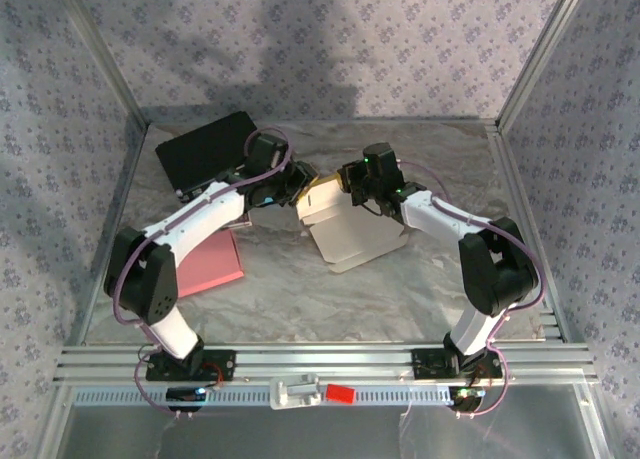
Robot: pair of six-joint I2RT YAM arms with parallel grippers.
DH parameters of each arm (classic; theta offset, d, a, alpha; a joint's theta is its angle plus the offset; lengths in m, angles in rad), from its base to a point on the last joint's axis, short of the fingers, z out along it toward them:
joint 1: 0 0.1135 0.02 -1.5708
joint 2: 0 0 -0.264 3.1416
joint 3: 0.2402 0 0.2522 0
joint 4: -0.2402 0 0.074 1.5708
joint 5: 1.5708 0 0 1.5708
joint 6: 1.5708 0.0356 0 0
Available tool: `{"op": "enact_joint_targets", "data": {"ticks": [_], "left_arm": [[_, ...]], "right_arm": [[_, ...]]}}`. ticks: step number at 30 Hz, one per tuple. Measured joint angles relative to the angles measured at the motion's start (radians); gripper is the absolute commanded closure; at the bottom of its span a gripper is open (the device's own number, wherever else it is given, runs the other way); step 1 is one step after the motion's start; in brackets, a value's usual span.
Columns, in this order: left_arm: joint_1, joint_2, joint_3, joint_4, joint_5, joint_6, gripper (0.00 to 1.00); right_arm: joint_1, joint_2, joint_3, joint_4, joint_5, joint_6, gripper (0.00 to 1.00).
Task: Fold the paper box
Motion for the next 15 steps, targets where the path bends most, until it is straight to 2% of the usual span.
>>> {"op": "enact_joint_targets", "data": {"ticks": [6,11,13,15], "left_arm": [[0.000,0.021,0.000,0.006,0.005,-0.013,0.64],[0.000,0.058,0.036,0.026,0.009,-0.014,0.77],[0.000,0.061,0.045,0.027,0.012,-0.010,0.76],[0.000,0.058,0.051,0.027,0.013,-0.002,0.64]], "right_arm": [[0.004,-0.002,0.000,0.000,0.000,0.010,1.00],[0.010,-0.021,-0.002,-0.007,0.014,0.011,1.00],[0.006,-0.033,-0.005,-0.009,0.023,0.016,1.00],[0.002,-0.044,-0.007,-0.017,0.023,0.026,1.00]]}}
